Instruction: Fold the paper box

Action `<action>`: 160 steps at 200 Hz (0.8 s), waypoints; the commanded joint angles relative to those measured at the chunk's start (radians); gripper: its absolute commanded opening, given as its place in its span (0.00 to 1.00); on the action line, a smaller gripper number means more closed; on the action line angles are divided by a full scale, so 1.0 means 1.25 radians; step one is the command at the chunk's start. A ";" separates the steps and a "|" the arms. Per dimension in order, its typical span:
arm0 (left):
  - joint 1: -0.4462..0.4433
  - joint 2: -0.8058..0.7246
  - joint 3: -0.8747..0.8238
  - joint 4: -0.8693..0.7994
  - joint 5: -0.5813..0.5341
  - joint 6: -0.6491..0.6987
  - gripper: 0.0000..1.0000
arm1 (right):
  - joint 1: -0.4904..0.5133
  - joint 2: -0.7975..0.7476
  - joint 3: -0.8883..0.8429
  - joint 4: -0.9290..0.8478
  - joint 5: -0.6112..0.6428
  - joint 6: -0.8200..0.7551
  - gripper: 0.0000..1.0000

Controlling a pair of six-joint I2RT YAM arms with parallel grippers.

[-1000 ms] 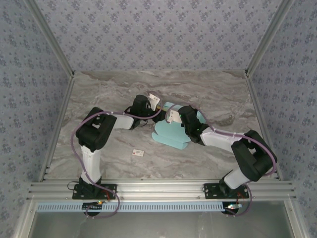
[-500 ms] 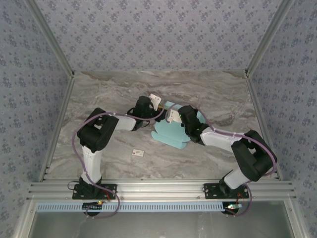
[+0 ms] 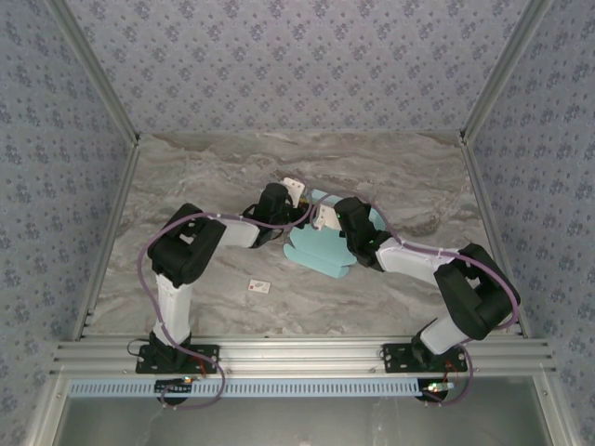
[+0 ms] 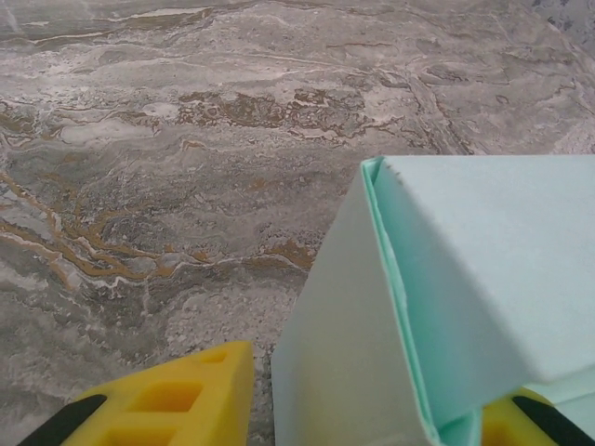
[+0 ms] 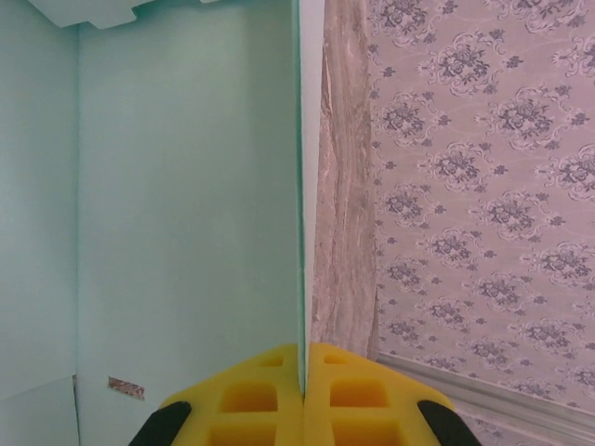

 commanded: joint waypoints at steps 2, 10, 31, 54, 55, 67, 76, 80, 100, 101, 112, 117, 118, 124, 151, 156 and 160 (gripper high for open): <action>0.014 0.034 0.001 0.004 -0.076 -0.016 0.36 | 0.005 -0.017 0.020 -0.027 -0.034 0.013 0.00; 0.014 0.038 0.001 0.004 -0.076 -0.017 0.36 | 0.005 -0.017 0.021 -0.028 -0.035 0.014 0.00; 0.014 0.045 -0.003 0.013 -0.085 -0.026 0.36 | 0.004 -0.017 0.021 -0.029 -0.036 0.015 0.00; 0.014 0.052 -0.002 0.017 -0.091 -0.030 0.37 | 0.004 -0.017 0.021 -0.030 -0.036 0.016 0.00; 0.014 0.053 -0.002 0.017 -0.092 -0.030 0.37 | 0.003 -0.017 0.022 -0.030 -0.036 0.016 0.00; 0.014 0.054 -0.003 0.020 -0.099 -0.031 0.37 | 0.004 -0.017 0.022 -0.032 -0.036 0.017 0.00; 0.014 0.056 -0.004 0.024 -0.103 -0.032 0.37 | 0.004 -0.017 0.022 -0.033 -0.035 0.018 0.00; 0.015 0.057 -0.004 0.024 -0.106 -0.033 0.37 | 0.003 -0.017 0.021 -0.033 -0.035 0.019 0.00; 0.014 0.059 -0.008 0.030 -0.125 -0.044 0.33 | 0.003 -0.016 0.021 -0.033 -0.038 0.022 0.00; 0.014 0.059 -0.008 0.031 -0.126 -0.045 0.33 | 0.004 -0.015 0.021 -0.033 -0.037 0.022 0.00; 0.014 0.058 -0.011 0.038 -0.144 -0.059 0.30 | 0.006 -0.014 0.021 -0.034 -0.036 0.023 0.00; 0.013 0.056 -0.014 0.042 -0.152 -0.067 0.30 | 0.007 -0.014 0.022 -0.035 -0.036 0.024 0.00; 0.014 0.056 -0.015 0.043 -0.153 -0.069 0.30 | 0.006 -0.014 0.021 -0.035 -0.036 0.024 0.00; 0.014 0.056 -0.016 0.048 -0.157 -0.076 0.29 | 0.006 -0.014 0.022 -0.037 -0.036 0.024 0.00; 0.014 0.051 -0.020 0.056 -0.183 -0.124 0.25 | 0.009 -0.014 0.020 -0.040 -0.034 0.033 0.00; 0.014 0.050 -0.021 0.056 -0.189 -0.133 0.24 | 0.009 -0.013 0.021 -0.040 -0.035 0.035 0.00; 0.014 0.049 -0.019 0.056 -0.193 -0.138 0.23 | 0.009 -0.013 0.021 -0.040 -0.033 0.037 0.00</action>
